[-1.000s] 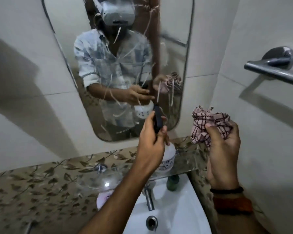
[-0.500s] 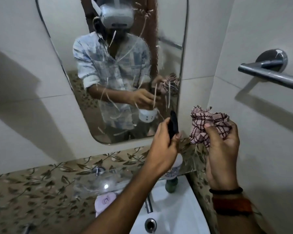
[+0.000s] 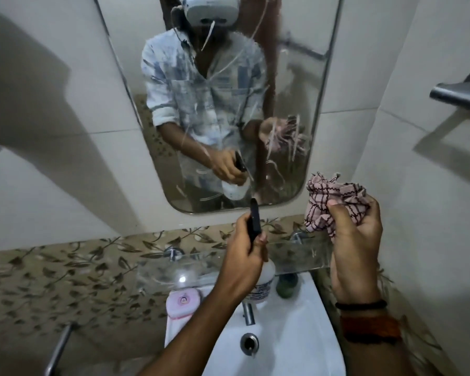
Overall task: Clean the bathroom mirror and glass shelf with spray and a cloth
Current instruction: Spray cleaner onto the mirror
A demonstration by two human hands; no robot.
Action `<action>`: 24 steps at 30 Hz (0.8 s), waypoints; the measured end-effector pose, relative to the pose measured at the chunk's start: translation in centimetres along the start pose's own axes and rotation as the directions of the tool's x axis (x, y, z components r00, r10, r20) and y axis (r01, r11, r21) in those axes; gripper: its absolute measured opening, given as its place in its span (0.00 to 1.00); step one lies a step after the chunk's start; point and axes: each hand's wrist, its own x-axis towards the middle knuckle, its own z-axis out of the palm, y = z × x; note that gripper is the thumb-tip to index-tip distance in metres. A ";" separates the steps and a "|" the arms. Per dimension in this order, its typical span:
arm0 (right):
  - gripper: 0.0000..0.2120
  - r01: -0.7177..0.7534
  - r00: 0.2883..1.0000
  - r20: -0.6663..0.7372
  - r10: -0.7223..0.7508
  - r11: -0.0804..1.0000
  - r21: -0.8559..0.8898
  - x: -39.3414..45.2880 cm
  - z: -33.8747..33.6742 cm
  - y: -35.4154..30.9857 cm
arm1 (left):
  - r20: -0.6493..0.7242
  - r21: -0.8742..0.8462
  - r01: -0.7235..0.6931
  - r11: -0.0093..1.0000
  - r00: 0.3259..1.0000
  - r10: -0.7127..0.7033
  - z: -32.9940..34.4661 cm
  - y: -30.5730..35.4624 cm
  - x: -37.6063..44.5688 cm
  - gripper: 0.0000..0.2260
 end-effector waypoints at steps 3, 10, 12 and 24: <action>0.16 -0.017 0.999 0.048 0.018 0.999 -0.028 -1.2 1.5 0.6 | -0.094 -0.041 0.031 0.999 0.995 -0.034 -2.9 -1.8 -1.3 0.12; 0.15 -0.035 0.984 0.176 0.039 0.999 -0.024 -3.5 4.8 3.2 | -0.267 -0.070 -0.006 0.998 0.964 -0.013 -9.3 -3.5 -2.7 0.11; 0.14 -0.047 0.982 0.183 0.051 0.999 -0.022 -3.9 5.3 3.6 | -0.308 -0.070 -0.047 0.996 0.951 0.023 -10.0 -4.0 -2.7 0.12; 0.16 -0.042 0.990 0.135 0.049 0.998 -0.057 -3.1 4.0 3.2 | -0.113 -0.009 -0.045 0.999 0.993 0.044 -5.8 -6.3 -3.3 0.16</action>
